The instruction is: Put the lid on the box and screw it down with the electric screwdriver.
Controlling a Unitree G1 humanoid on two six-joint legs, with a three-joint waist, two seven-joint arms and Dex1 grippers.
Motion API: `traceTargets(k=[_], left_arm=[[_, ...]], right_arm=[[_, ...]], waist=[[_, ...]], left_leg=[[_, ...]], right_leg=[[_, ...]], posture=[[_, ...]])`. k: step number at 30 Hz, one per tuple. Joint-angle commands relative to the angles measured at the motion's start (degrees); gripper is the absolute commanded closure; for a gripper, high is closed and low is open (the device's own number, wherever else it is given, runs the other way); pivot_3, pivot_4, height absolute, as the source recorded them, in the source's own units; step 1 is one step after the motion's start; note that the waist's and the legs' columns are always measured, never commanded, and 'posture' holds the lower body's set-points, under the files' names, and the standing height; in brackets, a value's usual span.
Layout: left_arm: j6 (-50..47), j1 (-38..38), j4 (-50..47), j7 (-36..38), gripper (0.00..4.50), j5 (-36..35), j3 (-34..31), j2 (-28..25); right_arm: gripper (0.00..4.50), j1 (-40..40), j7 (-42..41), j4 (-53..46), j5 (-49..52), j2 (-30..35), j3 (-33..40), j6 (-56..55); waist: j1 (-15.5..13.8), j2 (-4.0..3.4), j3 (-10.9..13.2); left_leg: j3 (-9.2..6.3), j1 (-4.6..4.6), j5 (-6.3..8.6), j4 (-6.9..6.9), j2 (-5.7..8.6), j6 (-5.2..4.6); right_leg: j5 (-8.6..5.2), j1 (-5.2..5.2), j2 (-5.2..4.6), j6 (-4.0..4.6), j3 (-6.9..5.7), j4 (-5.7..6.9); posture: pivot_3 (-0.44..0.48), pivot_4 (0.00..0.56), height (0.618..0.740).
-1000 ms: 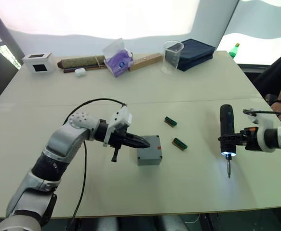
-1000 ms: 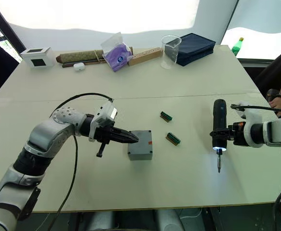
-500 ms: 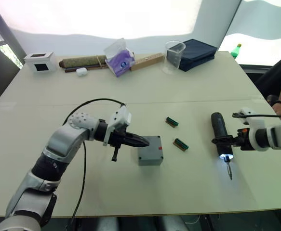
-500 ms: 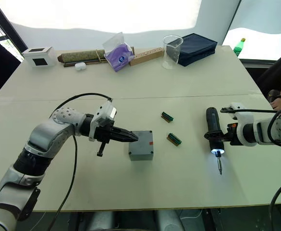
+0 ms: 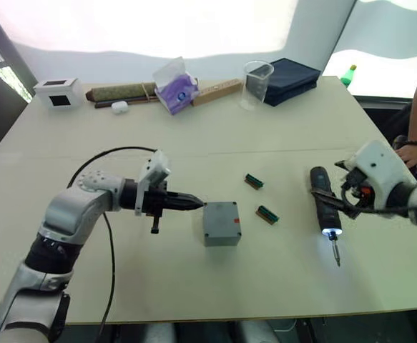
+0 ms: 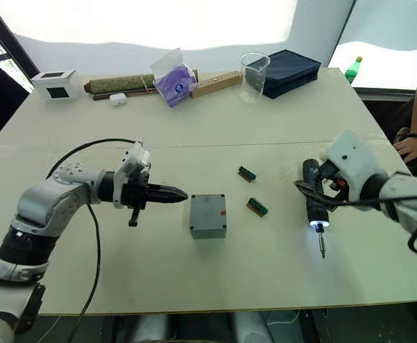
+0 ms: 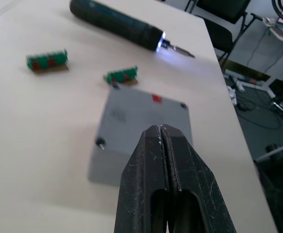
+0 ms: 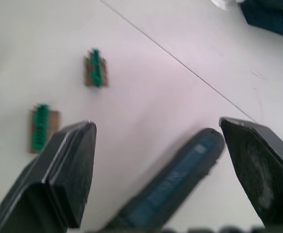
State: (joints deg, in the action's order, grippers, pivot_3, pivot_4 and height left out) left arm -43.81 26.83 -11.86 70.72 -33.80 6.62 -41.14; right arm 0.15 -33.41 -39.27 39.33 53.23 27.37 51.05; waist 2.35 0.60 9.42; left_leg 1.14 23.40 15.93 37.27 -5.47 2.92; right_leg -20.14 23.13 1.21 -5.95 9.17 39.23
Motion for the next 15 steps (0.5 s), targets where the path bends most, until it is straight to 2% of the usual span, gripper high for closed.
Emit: traceTargets(k=[1,4,8,11,15], left_arm=[[-1.7,-4.1,-6.6,-0.2,4.50,-2.6,-2.9,-3.3],[-1.2,-8.6,-9.6,0.0,4.50,-2.1,-2.4,-6.0],[1.4,-13.9,-9.8,1.9,4.50,-0.5,-2.0,-9.5],[3.2,-15.5,-7.7,1.1,4.50,0.2,-2.2,-9.3],[4.2,-15.4,-5.3,0.2,4.50,0.7,-2.0,-8.4]], right_arm=[[0.05,7.3,-0.3,-9.3,7.0,-5.7,6.8,-0.3],[0.05,18.3,-0.9,-15.6,12.9,-8.9,7.4,2.1],[0.05,28.1,-2.9,-18.7,16.1,-8.6,8.1,3.1],[0.05,31.9,-4.1,-19.0,15.3,-7.6,8.0,2.1],[0.05,32.7,-4.2,-17.4,15.1,-7.3,7.9,0.7]], waist=[[-0.1,-0.01,0.0],[-0.3,-0.01,0.0],[-0.1,0.02,0.0],[0.2,0.13,0.1],[0.1,0.25,0.1]], left_leg=[[0.00,-0.01,-0.02,-0.04,0.00,0.04],[-0.02,-0.04,-0.07,-0.02,0.02,0.13],[-0.03,-0.25,-0.05,-0.01,0.03,0.11],[-0.03,-0.59,-0.02,-0.08,0.03,0.06],[-0.03,-0.87,0.00,-0.11,0.04,0.03]], right_leg=[[0.00,-0.01,-0.01,0.00,0.00,0.00],[0.00,-0.12,-0.04,0.00,-0.04,-0.01],[-0.01,-0.42,-0.04,0.01,-0.06,-0.06],[-0.01,-0.70,-0.04,0.03,-0.05,-0.06],[-0.02,-0.94,-0.03,0.04,-0.03,-0.06]], posture=[[0.000,0.150,0.740],[0.000,0.150,0.740],[0.000,0.150,0.740],[0.000,0.150,0.740],[0.000,0.150,0.740]])
